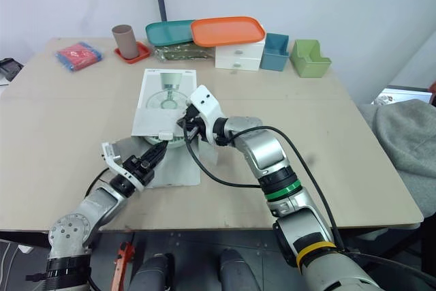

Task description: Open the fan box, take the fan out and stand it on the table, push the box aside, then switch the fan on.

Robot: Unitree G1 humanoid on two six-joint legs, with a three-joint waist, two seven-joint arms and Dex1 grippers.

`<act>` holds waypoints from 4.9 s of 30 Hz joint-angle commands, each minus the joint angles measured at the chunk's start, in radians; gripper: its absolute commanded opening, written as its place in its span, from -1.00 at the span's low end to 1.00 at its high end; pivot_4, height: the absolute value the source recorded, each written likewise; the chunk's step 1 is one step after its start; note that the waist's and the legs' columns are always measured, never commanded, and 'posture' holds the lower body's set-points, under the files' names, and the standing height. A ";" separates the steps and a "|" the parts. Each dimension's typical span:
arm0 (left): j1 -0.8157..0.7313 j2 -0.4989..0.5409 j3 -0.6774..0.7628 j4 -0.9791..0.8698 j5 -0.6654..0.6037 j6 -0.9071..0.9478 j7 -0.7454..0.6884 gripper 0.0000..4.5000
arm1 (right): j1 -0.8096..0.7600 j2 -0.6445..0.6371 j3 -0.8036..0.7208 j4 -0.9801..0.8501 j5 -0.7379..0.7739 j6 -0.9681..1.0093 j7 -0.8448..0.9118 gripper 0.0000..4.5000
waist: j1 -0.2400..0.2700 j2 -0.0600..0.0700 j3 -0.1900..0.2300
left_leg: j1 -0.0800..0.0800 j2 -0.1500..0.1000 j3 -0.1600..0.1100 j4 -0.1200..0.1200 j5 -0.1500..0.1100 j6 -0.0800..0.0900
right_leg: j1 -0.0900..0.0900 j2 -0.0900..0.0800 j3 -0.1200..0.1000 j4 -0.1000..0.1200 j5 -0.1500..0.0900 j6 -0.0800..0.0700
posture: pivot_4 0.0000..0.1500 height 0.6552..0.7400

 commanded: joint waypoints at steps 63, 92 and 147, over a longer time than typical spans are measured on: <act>0.479 0.312 -0.080 -0.170 -0.197 0.156 -0.089 -0.60 | -0.030 0.052 0.070 -0.020 -0.106 -0.018 0.036 -1.00 | -0.015 0.001 -0.005 | 0.004 0.003 0.002 -0.002 -0.012 -0.002 | 0.001 0.000 -0.001 0.000 -0.012 -0.005 | 1.00 1.00; 0.440 0.377 0.075 -0.161 -0.244 0.065 -0.211 0.83 | -0.039 0.076 0.076 0.008 -0.121 -0.074 0.052 -1.00 | -0.019 0.003 -0.004 | 0.004 0.004 0.004 -0.002 -0.014 -0.002 | -0.001 0.000 -0.001 0.001 -0.014 -0.007 | 1.00 1.00; 0.496 0.253 0.087 -0.192 -0.470 0.078 -0.045 -0.19 | -0.031 0.093 0.077 0.010 -0.148 -0.095 0.032 -1.00 | -0.016 0.000 -0.004 | 0.002 0.004 0.002 -0.001 -0.014 -0.002 | -0.001 0.000 -0.002 0.003 -0.012 -0.002 | 1.00 1.00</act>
